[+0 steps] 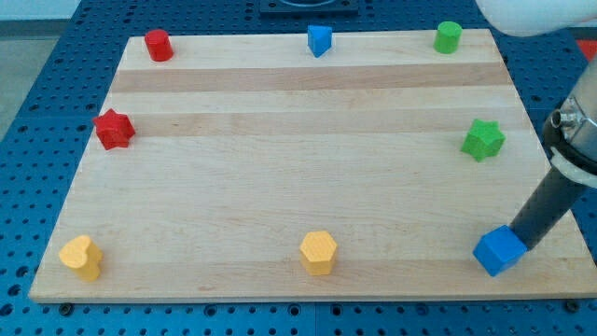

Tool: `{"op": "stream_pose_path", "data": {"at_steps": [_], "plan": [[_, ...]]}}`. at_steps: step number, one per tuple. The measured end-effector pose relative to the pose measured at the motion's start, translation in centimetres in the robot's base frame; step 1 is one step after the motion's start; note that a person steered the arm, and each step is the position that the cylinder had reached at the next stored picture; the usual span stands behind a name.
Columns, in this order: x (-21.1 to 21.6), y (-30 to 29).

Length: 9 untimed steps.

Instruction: Push the blue cube into the yellow hexagon

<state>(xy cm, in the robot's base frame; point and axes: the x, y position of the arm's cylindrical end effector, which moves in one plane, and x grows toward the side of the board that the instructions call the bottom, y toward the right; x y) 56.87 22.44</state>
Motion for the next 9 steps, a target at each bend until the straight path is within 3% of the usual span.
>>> {"op": "stream_pose_path", "data": {"at_steps": [4,7,9], "plan": [[2.9,0.3],[2.1,-4.5],[0.5,-4.5]]}}
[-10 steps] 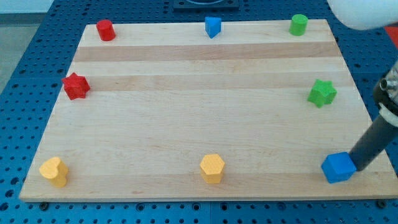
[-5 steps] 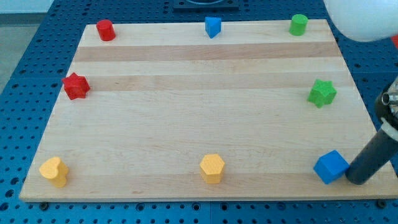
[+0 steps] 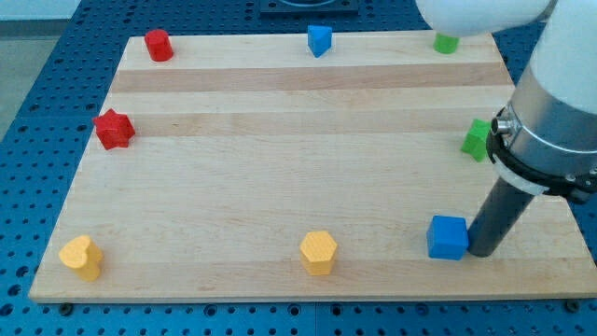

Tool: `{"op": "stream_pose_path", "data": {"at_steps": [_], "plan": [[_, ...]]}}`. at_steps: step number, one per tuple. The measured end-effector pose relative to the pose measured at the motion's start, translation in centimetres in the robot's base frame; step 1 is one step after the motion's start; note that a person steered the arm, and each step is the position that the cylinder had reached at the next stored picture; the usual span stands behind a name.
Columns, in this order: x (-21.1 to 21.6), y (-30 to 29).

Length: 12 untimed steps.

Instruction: Push the blue cube into the yellow hexagon

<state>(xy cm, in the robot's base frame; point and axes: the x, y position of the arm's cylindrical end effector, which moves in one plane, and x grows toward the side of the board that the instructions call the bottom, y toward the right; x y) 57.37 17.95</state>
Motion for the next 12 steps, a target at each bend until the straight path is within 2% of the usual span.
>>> {"op": "stream_pose_path", "data": {"at_steps": [2,6,7,9,12], "plan": [[-0.8,0.0],[-1.6,-5.0],[-1.5,-4.7],[0.8,-5.4],[0.8,-12.2]]}}
